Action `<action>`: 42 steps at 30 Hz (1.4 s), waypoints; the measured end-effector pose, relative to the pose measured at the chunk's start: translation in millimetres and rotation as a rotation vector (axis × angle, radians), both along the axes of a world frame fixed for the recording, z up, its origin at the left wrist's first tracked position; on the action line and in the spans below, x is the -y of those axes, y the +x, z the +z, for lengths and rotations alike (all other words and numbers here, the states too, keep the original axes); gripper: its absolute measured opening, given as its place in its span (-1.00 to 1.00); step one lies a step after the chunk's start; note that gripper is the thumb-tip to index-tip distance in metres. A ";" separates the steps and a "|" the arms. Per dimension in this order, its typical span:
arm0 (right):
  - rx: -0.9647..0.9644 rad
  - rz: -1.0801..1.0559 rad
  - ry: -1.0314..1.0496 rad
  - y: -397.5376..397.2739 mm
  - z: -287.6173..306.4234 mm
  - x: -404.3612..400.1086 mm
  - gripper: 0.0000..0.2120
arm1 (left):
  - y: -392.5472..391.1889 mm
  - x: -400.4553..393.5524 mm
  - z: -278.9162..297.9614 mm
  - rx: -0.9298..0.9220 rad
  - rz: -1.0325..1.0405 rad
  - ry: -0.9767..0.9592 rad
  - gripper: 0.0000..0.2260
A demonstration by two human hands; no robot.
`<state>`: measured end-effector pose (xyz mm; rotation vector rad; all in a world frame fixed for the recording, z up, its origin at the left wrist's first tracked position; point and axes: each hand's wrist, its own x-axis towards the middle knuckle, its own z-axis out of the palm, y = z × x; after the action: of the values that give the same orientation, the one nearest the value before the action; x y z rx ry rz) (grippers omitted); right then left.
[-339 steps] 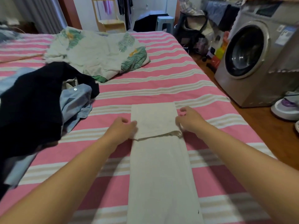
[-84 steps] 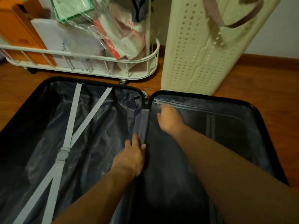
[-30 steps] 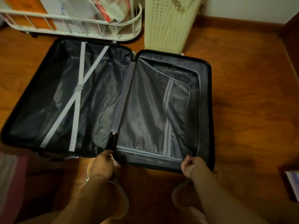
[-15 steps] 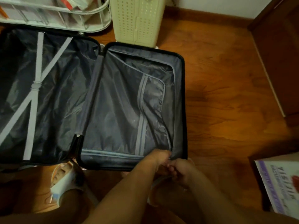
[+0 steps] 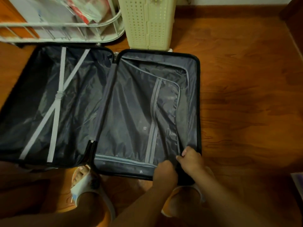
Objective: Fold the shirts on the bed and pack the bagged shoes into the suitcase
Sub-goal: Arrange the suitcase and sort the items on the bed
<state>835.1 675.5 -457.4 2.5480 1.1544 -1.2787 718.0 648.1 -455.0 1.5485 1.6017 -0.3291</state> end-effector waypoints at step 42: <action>-0.643 0.143 0.149 -471.6 -0.7 -352.9 -0.85 | -477.6 -300.1 -53.3 0.104 0.899 0.466 -0.78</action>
<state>363.6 1028.4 -458.2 2.1317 1.5416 -2.1215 240.4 948.1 -508.4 0.9649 2.1905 0.6401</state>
